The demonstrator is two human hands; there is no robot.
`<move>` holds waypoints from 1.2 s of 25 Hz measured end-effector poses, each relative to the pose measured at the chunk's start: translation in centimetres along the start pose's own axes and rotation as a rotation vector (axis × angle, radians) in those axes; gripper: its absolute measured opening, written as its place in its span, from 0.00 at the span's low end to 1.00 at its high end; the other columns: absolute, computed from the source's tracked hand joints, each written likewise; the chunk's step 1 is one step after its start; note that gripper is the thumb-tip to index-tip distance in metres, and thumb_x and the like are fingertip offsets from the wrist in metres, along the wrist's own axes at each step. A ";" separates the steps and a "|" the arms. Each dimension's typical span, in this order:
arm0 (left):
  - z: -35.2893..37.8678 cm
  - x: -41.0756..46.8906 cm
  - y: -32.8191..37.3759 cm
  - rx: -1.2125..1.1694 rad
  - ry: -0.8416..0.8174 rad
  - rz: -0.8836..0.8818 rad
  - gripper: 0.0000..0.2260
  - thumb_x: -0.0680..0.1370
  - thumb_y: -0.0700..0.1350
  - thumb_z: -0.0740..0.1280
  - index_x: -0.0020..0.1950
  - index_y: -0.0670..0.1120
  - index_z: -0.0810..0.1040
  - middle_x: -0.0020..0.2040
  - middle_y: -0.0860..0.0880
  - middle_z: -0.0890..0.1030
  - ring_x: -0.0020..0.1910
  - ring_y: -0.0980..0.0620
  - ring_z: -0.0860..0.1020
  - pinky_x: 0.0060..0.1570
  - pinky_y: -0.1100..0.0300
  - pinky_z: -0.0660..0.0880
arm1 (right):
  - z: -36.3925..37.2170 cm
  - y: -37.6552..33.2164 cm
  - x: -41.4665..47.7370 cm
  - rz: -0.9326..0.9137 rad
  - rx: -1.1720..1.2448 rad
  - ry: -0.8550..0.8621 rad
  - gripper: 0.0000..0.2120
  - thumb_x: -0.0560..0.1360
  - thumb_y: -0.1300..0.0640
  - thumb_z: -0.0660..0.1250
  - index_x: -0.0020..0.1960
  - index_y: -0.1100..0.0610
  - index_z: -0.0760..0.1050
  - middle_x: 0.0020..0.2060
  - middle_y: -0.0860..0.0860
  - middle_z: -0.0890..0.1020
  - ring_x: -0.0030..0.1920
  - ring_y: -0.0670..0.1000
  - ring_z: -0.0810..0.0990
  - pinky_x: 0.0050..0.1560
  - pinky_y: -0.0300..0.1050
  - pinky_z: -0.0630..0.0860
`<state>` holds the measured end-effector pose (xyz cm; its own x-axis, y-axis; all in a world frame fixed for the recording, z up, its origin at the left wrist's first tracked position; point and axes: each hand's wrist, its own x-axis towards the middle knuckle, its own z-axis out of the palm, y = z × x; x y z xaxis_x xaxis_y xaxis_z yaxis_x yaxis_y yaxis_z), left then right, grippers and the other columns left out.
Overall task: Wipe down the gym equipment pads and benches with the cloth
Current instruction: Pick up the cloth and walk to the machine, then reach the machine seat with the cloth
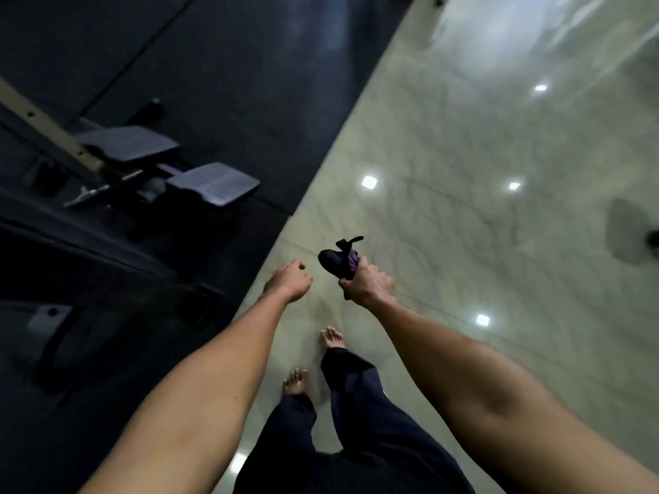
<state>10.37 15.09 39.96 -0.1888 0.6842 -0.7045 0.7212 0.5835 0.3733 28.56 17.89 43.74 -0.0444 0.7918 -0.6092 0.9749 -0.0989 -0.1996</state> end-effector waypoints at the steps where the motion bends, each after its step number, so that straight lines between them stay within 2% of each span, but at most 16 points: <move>1: -0.2 -0.7 0.8 0.026 -0.003 0.032 0.22 0.80 0.53 0.62 0.74 0.51 0.70 0.73 0.43 0.73 0.68 0.42 0.73 0.65 0.51 0.72 | -0.5 0.7 -1.7 0.027 0.018 0.024 0.23 0.76 0.42 0.66 0.65 0.53 0.68 0.58 0.55 0.81 0.56 0.58 0.81 0.46 0.47 0.70; 5: 1.9 -4.2 3.5 0.141 -0.063 0.180 0.23 0.79 0.53 0.62 0.74 0.51 0.70 0.71 0.44 0.75 0.68 0.42 0.74 0.66 0.51 0.71 | -0.6 6.1 -9.2 0.182 0.118 0.141 0.22 0.76 0.41 0.66 0.64 0.53 0.69 0.54 0.54 0.82 0.54 0.58 0.82 0.44 0.47 0.70; 9: 6.4 -7.9 5.5 0.283 -0.188 0.283 0.21 0.80 0.52 0.63 0.72 0.49 0.71 0.70 0.44 0.76 0.67 0.43 0.75 0.67 0.51 0.71 | 1.0 12.5 -15.7 0.359 0.224 0.178 0.23 0.77 0.41 0.65 0.65 0.53 0.69 0.55 0.55 0.82 0.55 0.59 0.81 0.46 0.47 0.71; 13: 13.1 -11.8 11.9 0.445 -0.272 0.459 0.22 0.78 0.53 0.63 0.71 0.49 0.72 0.67 0.44 0.78 0.64 0.43 0.76 0.65 0.50 0.73 | 2.8 20.0 -22.5 0.555 0.394 0.253 0.25 0.76 0.42 0.66 0.68 0.53 0.67 0.57 0.56 0.82 0.57 0.59 0.81 0.47 0.47 0.71; 19: 27.3 -21.6 20.1 0.749 -0.377 0.705 0.22 0.80 0.52 0.63 0.74 0.50 0.71 0.68 0.42 0.77 0.64 0.41 0.76 0.63 0.52 0.74 | 8.7 31.7 -34.6 0.811 0.664 0.369 0.25 0.73 0.48 0.68 0.67 0.52 0.67 0.57 0.56 0.82 0.58 0.61 0.80 0.51 0.48 0.74; 24: 43.4 -34.0 26.0 0.924 -0.483 0.946 0.21 0.80 0.51 0.64 0.72 0.48 0.72 0.69 0.42 0.77 0.66 0.42 0.75 0.64 0.54 0.72 | 16.2 43.8 -47.7 1.079 0.827 0.528 0.26 0.72 0.50 0.71 0.68 0.52 0.68 0.57 0.55 0.82 0.57 0.60 0.81 0.47 0.46 0.72; 27: 52.6 -40.9 27.5 0.945 -0.508 1.041 0.20 0.79 0.51 0.66 0.70 0.50 0.74 0.69 0.44 0.76 0.68 0.42 0.74 0.67 0.53 0.71 | 20.0 49.6 -54.3 1.204 0.904 0.584 0.29 0.70 0.48 0.74 0.66 0.54 0.68 0.56 0.55 0.81 0.56 0.59 0.81 0.47 0.46 0.73; 30: 61.2 -47.7 27.6 1.054 -0.597 1.126 0.20 0.79 0.53 0.66 0.70 0.51 0.74 0.69 0.44 0.76 0.68 0.43 0.74 0.68 0.50 0.71 | 23.7 54.9 -60.5 1.322 1.003 0.595 0.31 0.69 0.47 0.76 0.65 0.55 0.68 0.55 0.54 0.81 0.56 0.60 0.81 0.51 0.48 0.74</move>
<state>80.09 -28.29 46.92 0.7950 0.1316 -0.5922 0.4633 -0.7620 0.4525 79.56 -49.74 51.47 0.8933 -0.0480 -0.4469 -0.2190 -0.9148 -0.3395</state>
